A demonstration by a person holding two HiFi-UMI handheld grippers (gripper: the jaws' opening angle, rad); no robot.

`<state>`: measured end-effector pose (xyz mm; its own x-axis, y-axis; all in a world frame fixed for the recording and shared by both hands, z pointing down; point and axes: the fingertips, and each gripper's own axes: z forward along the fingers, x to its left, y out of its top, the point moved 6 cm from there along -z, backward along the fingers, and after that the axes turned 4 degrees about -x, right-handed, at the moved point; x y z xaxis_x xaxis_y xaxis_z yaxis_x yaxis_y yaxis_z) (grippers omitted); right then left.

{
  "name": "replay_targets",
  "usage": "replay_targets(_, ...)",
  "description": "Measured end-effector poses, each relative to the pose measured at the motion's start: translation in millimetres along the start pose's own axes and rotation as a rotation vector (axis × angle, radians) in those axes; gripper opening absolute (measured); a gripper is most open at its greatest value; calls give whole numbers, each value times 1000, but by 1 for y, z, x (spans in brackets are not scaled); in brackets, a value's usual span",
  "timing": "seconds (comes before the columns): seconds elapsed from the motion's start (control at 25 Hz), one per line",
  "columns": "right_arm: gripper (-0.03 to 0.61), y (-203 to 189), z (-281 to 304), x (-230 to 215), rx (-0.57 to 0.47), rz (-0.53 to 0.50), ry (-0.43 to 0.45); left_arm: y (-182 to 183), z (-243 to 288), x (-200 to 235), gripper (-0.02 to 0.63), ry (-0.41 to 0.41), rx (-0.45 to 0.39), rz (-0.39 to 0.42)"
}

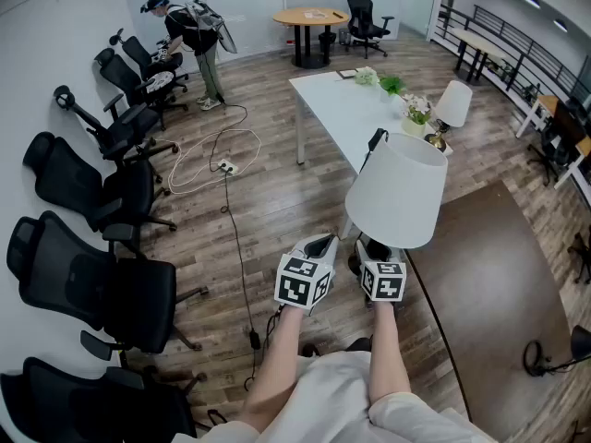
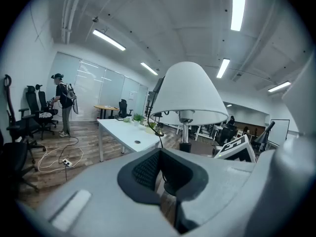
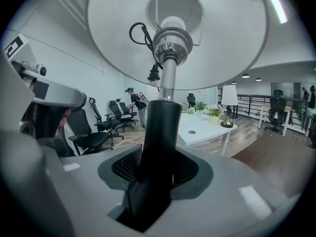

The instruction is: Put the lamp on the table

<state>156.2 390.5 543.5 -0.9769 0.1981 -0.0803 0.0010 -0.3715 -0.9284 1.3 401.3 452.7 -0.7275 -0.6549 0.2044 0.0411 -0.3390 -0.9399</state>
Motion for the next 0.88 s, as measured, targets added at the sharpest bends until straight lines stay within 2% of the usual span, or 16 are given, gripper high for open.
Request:
replay_targets(0.52,196,11,5,0,-8,-21,6,2,1,11,0,2,-1,-24)
replay_targets(0.64,196,16,14,0,-11,-32,19,6,4,17,0,5,-15,-41)
replay_targets(0.88,196,27,42,-2,-23,-23,29,19,15,40,0,32,-16,-24)
